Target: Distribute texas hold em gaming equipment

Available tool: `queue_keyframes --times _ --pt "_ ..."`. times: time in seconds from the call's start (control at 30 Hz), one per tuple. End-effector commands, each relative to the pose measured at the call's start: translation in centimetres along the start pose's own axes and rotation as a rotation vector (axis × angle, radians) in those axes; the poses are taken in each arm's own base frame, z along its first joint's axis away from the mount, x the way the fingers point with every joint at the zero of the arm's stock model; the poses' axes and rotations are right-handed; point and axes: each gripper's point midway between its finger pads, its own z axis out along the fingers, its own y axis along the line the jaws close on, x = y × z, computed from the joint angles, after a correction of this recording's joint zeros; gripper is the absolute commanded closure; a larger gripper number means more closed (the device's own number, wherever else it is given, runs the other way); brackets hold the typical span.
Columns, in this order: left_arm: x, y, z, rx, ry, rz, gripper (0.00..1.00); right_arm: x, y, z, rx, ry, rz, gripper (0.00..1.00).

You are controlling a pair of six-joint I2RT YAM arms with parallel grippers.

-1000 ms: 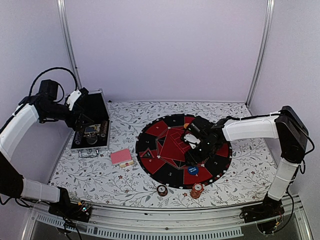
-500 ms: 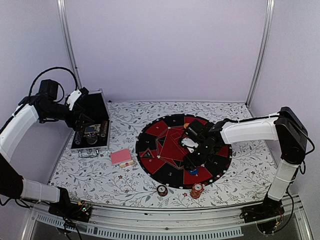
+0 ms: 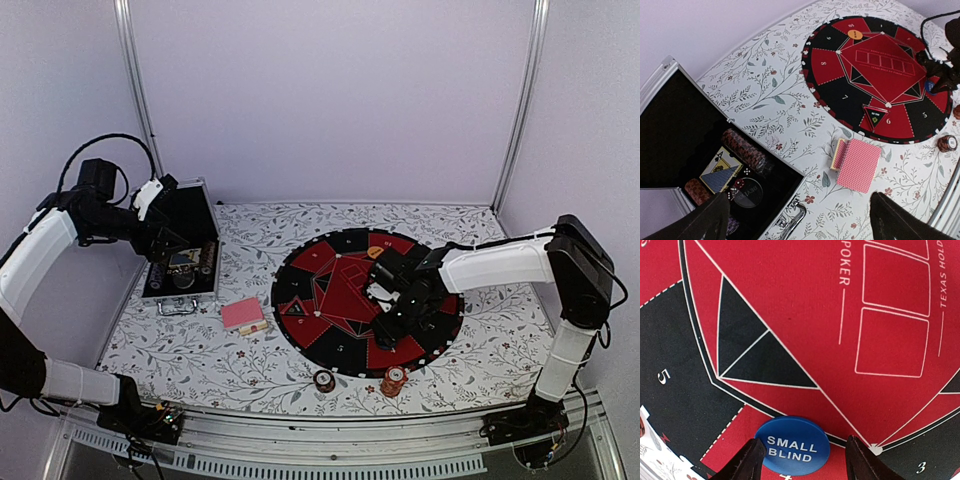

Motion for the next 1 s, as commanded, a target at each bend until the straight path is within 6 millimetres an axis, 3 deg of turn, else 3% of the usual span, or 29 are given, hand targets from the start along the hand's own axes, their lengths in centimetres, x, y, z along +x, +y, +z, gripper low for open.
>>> queue_keyframes --times 0.0,0.2,0.37,0.7,0.8,0.97 --pt "-0.8 -0.5 -0.3 0.012 -0.021 0.014 0.0 0.5 0.2 0.4 0.018 0.018 0.012 0.41" --pt "-0.7 -0.5 -0.4 0.008 -0.019 0.022 0.0 -1.3 0.6 -0.6 0.012 -0.02 0.009 0.4" --pt "-0.8 -0.6 -0.4 0.011 -0.02 0.019 0.0 -1.6 0.7 -0.2 0.011 -0.02 0.003 0.4" --pt "-0.8 -0.4 -0.5 0.0 -0.02 0.023 0.0 0.1 -0.1 1.8 0.046 0.039 -0.002 0.43" --pt "-0.8 -0.4 -0.5 0.004 -0.02 0.021 0.0 0.6 -0.5 1.4 0.065 0.043 0.005 0.51" --pt "-1.0 -0.4 -0.5 0.004 -0.022 0.021 0.0 2.0 -1.4 0.6 0.097 0.048 0.022 0.52"
